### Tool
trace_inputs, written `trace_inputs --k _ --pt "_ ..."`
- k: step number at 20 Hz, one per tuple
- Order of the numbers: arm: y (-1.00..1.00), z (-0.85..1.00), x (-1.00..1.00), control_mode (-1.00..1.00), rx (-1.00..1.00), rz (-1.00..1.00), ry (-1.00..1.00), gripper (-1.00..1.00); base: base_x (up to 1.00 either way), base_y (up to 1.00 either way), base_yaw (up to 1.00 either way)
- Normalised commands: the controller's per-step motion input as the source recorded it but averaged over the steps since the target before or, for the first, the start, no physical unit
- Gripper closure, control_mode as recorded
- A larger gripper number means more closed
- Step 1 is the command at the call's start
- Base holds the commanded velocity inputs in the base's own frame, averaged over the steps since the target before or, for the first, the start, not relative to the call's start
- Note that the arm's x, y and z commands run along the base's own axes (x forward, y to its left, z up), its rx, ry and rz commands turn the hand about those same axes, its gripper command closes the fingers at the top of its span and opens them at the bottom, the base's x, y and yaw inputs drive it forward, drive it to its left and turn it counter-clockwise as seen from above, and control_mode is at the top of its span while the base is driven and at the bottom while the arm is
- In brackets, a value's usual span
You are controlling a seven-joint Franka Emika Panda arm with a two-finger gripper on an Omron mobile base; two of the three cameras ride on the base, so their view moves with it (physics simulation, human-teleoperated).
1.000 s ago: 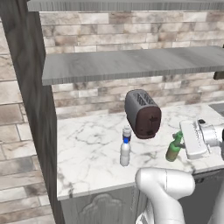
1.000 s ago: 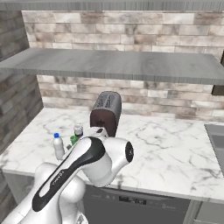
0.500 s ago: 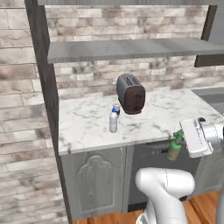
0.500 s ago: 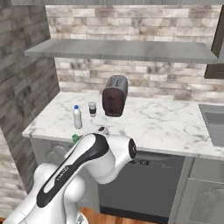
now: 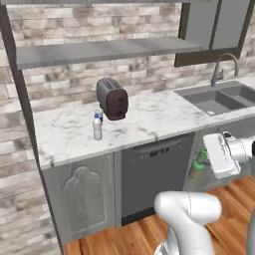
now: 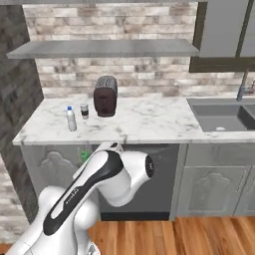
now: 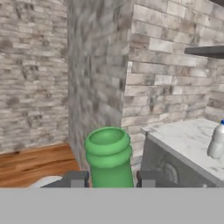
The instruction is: Move the drinks to the dining counter.
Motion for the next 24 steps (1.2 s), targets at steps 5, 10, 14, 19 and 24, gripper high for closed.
trace_inputs --k 5,10,14,19,24 --pt "0.0 0.0 0.0 1.0 0.0 0.0 0.0 1.0 -0.09 0.0 -0.69" --pt "0.0 0.0 0.0 1.0 0.0 0.0 0.0 1.0 -0.33 0.0 -0.67" --pt "0.0 0.0 0.0 1.0 0.0 0.0 0.0 1.0 -0.98 0.0 -0.51" --pt "0.0 0.0 0.0 1.0 0.0 0.0 0.0 1.0 -1.0 0.0 -0.41" --pt "0.0 0.0 0.0 1.0 0.0 0.0 0.0 1.0 -1.0 0.09 -0.32"
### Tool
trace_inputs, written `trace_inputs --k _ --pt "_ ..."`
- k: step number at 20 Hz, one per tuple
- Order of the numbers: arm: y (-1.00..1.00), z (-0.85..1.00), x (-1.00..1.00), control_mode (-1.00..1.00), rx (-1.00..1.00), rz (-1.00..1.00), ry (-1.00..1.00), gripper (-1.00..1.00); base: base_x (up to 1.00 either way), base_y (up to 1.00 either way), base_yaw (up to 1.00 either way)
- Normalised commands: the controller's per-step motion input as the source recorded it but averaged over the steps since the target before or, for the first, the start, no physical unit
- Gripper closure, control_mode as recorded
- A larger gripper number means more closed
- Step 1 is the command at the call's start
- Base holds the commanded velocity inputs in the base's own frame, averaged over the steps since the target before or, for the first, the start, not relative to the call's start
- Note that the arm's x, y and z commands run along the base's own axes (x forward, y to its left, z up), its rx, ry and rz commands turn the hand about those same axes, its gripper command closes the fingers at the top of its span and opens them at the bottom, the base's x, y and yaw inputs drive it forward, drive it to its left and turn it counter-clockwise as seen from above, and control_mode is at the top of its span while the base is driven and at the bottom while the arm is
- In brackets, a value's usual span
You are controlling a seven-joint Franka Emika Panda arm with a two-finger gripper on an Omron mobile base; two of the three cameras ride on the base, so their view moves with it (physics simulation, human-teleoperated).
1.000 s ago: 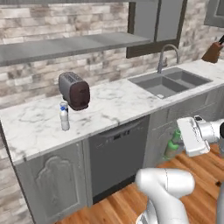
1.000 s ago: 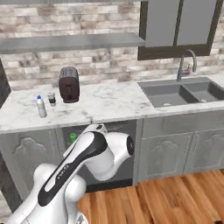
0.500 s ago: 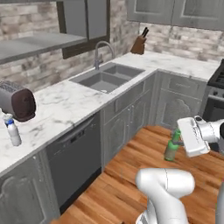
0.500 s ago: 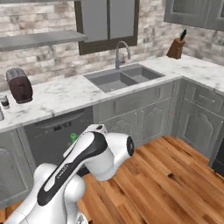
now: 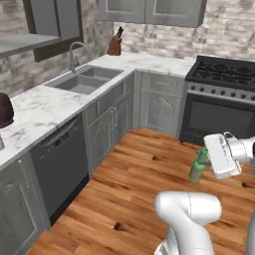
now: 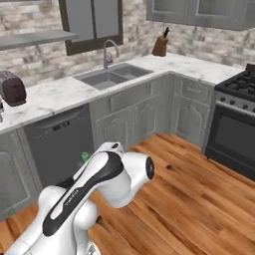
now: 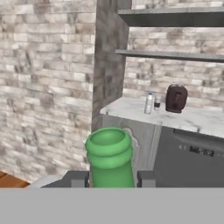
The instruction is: Move the drinks to the dining counter.
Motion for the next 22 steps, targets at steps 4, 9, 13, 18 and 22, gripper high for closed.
trace_inputs --k 4,9,13,18,22 --pt "0.0 0.0 0.0 1.0 0.0 0.0 0.0 1.0 -1.0 0.33 -0.35" --pt "0.0 0.0 0.0 1.0 0.0 0.0 0.0 1.0 -0.83 0.45 -0.57" --pt "0.0 0.0 0.0 1.0 0.0 0.0 0.0 1.0 -0.5 0.45 -0.72" --pt "0.0 0.0 0.0 1.0 0.0 0.0 0.0 1.0 -0.22 0.36 -0.72" --pt "0.0 0.0 0.0 1.0 0.0 0.0 0.0 1.0 0.0 0.25 -0.58"
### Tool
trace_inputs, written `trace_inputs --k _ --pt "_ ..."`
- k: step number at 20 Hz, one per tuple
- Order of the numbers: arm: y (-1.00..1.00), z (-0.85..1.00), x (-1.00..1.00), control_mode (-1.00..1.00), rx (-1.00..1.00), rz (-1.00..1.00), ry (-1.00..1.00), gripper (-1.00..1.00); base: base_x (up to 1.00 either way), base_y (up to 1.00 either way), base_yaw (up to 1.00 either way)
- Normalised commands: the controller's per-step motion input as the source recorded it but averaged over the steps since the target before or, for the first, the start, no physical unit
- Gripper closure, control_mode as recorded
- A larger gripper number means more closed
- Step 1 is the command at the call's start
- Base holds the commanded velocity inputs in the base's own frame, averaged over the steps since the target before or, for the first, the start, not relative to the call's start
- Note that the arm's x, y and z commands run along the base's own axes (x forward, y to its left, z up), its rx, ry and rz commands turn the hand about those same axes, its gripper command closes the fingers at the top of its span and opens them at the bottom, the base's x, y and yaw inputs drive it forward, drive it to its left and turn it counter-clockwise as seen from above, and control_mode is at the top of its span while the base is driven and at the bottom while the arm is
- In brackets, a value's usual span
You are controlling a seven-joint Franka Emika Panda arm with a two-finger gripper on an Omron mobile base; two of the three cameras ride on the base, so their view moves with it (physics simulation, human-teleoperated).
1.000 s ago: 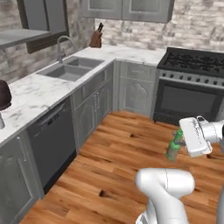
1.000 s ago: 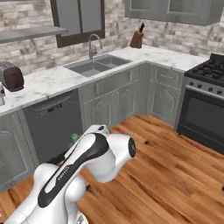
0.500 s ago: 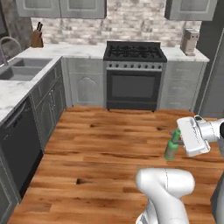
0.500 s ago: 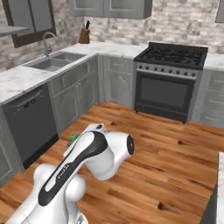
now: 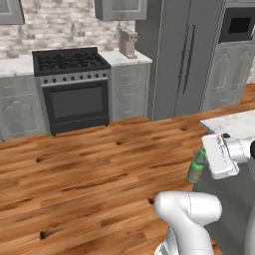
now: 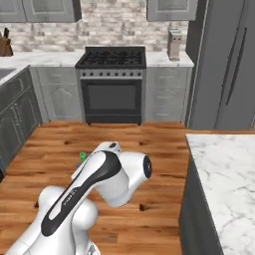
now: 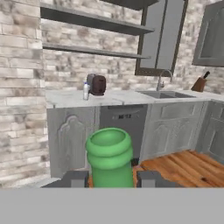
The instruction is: Move the drinks to the dining counter.
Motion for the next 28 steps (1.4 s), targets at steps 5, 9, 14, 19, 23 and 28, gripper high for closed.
trace_inputs --k 5,9,14,19,23,28 --pt "0.0 0.0 0.0 1.0 0.0 0.0 0.0 1.0 0.0 0.27 -0.48" --pt "0.0 0.0 0.0 1.0 0.0 0.0 0.0 1.0 0.0 0.23 -0.46" --pt "0.0 0.0 0.0 1.0 0.0 0.0 0.0 1.0 0.03 0.14 -0.42" --pt "0.0 0.0 0.0 1.0 0.0 0.0 0.0 1.0 0.11 0.01 -0.35" --pt "0.0 0.0 0.0 1.0 0.0 0.0 0.0 1.0 0.19 0.0 -0.33" --pt "0.0 0.0 0.0 1.0 0.0 0.0 0.0 1.0 0.36 0.01 -0.33"
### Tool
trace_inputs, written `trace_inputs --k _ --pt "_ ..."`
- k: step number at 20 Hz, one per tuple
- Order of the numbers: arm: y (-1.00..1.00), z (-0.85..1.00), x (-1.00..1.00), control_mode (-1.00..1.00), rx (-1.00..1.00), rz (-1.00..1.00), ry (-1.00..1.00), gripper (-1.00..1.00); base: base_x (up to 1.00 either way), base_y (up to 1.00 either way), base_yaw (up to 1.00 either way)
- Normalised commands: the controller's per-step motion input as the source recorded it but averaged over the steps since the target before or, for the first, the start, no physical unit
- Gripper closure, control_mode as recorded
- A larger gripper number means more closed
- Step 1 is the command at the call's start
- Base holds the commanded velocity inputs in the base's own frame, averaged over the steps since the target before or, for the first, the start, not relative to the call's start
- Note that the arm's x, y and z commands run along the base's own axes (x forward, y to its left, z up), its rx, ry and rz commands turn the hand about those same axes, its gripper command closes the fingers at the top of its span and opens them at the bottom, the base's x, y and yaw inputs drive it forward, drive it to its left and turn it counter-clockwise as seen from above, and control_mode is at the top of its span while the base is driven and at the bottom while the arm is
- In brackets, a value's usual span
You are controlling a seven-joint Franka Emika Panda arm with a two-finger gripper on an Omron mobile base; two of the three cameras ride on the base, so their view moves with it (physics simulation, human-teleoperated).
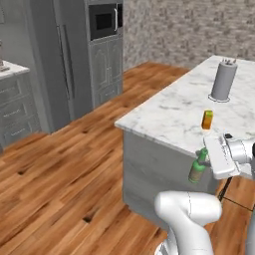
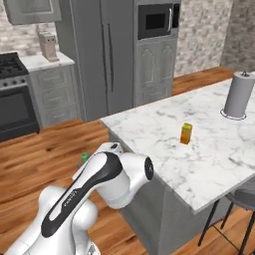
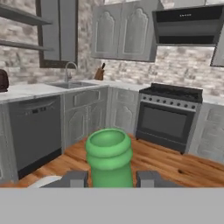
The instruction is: Move the drinks to the dining counter.
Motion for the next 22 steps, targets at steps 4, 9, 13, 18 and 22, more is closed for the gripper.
trace_inputs --k 4,9,13,18,22 --pt "0.0 0.0 0.0 1.0 0.0 0.0 0.0 1.0 0.48 0.0 -0.34" --pt "0.0 0.0 0.0 1.0 0.0 0.0 0.0 1.0 0.61 0.02 -0.35" --pt "0.0 0.0 0.0 1.0 0.0 0.0 0.0 1.0 0.7 0.04 -0.36" --pt "0.0 0.0 0.0 1.0 0.0 0.0 0.0 1.0 0.71 0.01 -0.35" --pt "0.0 0.0 0.0 1.0 0.0 0.0 0.0 1.0 0.7 0.0 -0.33"
